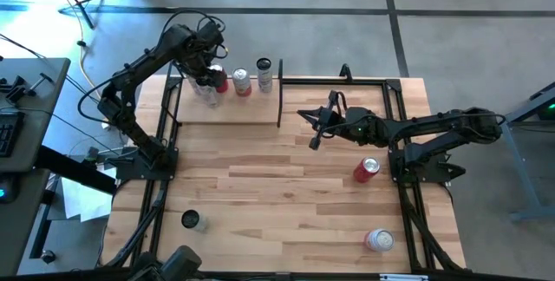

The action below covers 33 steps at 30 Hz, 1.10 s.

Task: Place canned beverage on shelf
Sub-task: Put the white-pink soda can on the shelf aligned with the other white-pink soda can

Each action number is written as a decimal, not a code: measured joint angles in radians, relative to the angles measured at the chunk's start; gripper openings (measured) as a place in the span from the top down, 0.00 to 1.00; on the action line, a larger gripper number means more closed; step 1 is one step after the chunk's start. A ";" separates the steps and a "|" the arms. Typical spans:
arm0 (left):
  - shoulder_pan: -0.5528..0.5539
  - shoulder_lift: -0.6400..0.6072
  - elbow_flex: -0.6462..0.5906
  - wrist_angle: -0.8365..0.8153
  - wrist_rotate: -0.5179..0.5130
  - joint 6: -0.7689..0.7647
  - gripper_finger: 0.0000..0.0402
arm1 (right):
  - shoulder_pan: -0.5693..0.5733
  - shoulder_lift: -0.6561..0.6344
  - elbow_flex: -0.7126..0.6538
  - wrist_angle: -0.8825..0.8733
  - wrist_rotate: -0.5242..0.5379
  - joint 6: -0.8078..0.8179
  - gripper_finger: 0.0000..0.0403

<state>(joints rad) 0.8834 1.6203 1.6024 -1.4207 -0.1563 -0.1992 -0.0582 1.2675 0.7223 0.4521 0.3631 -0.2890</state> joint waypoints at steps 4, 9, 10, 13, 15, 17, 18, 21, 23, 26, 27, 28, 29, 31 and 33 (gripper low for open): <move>0.000 0.000 -0.001 0.001 -0.002 -0.005 0.33 | 0.000 0.000 0.000 0.000 0.000 0.000 1.00; 0.000 0.000 -0.001 -0.007 -0.001 -0.009 0.35 | 0.000 0.000 0.000 0.000 0.000 0.000 1.00; 0.000 0.000 -0.001 -0.010 -0.001 -0.010 0.36 | 0.000 0.000 0.000 0.000 0.000 0.000 1.00; 0.000 0.000 0.000 -0.023 -0.001 -0.025 0.39 | 0.000 0.000 0.000 0.000 0.000 0.000 1.00; 0.000 0.001 0.000 -0.029 -0.003 -0.032 0.40 | 0.000 0.000 0.000 0.000 0.000 0.000 1.00; 0.000 0.001 0.000 -0.041 -0.006 -0.035 0.40 | 0.000 0.000 0.000 0.000 0.000 0.000 1.00; 0.000 0.001 0.001 -0.049 -0.006 -0.036 0.40 | 0.000 0.000 0.000 0.000 0.000 0.000 1.00; 0.000 -0.002 0.000 -0.069 -0.013 -0.039 0.40 | 0.000 0.000 0.000 0.000 0.000 0.000 1.00; -0.001 -0.007 -0.001 -0.085 -0.026 -0.045 0.40 | 0.000 0.000 0.000 0.000 0.000 0.000 1.00; 0.003 -0.018 -0.005 -0.102 -0.041 -0.051 0.40 | 0.000 0.000 0.000 0.000 0.000 0.000 1.00; 0.007 -0.022 -0.006 -0.111 -0.043 -0.052 0.40 | 0.000 0.000 0.000 0.000 0.000 0.000 1.00; 0.009 -0.025 -0.006 -0.119 -0.048 -0.054 0.40 | 0.000 0.000 0.000 0.000 0.000 0.000 1.00; 0.012 -0.029 -0.006 -0.130 -0.058 -0.060 0.40 | 0.000 0.000 0.000 0.000 0.000 0.000 1.00; 0.018 -0.035 -0.006 -0.149 -0.078 -0.069 0.40 | 0.000 0.000 0.000 0.000 0.000 0.000 1.00; 0.025 -0.037 -0.006 -0.150 -0.088 -0.077 0.40 | 0.000 0.000 0.000 0.000 0.000 0.000 1.00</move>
<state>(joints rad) 0.9083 1.5830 1.5959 -1.5709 -0.2439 -0.2760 -0.0579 1.2675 0.7223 0.4521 0.3632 -0.2887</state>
